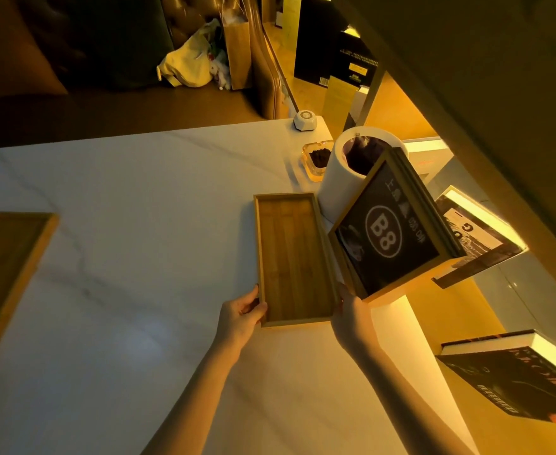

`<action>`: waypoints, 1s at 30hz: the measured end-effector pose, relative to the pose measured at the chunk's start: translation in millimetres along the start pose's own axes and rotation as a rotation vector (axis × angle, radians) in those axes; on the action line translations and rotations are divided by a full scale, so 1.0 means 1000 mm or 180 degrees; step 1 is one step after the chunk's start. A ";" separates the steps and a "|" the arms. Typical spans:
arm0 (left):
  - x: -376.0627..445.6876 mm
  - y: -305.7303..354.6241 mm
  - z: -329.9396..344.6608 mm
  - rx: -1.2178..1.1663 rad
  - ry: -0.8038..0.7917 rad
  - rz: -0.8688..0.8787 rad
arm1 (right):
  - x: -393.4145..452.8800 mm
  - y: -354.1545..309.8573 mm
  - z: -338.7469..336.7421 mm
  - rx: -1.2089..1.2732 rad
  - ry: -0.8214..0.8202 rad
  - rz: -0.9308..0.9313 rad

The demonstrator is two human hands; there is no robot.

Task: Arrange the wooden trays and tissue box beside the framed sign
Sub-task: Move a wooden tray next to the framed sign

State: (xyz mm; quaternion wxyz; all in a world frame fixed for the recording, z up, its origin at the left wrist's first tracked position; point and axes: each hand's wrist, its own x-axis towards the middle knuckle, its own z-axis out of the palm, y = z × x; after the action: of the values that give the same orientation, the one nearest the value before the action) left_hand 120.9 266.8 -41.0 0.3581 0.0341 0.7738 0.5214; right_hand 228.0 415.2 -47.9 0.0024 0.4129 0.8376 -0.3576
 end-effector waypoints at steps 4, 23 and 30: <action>0.001 -0.002 0.004 0.0420 0.0055 0.0215 | 0.000 0.000 0.003 -0.0210 0.0119 -0.0070; 0.010 -0.003 0.029 0.1877 0.0688 0.0682 | -0.004 0.003 0.005 -0.1822 0.0437 -0.0721; 0.010 -0.005 0.031 0.1932 0.0708 0.0784 | -0.005 0.010 0.012 -0.2152 0.0437 -0.0726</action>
State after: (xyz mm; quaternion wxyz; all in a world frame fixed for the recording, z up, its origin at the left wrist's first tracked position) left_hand 133.9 292.8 -56.8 0.1794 0.1751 0.9180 0.3073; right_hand 234.6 408.6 -60.8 0.0427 0.3158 0.9474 -0.0299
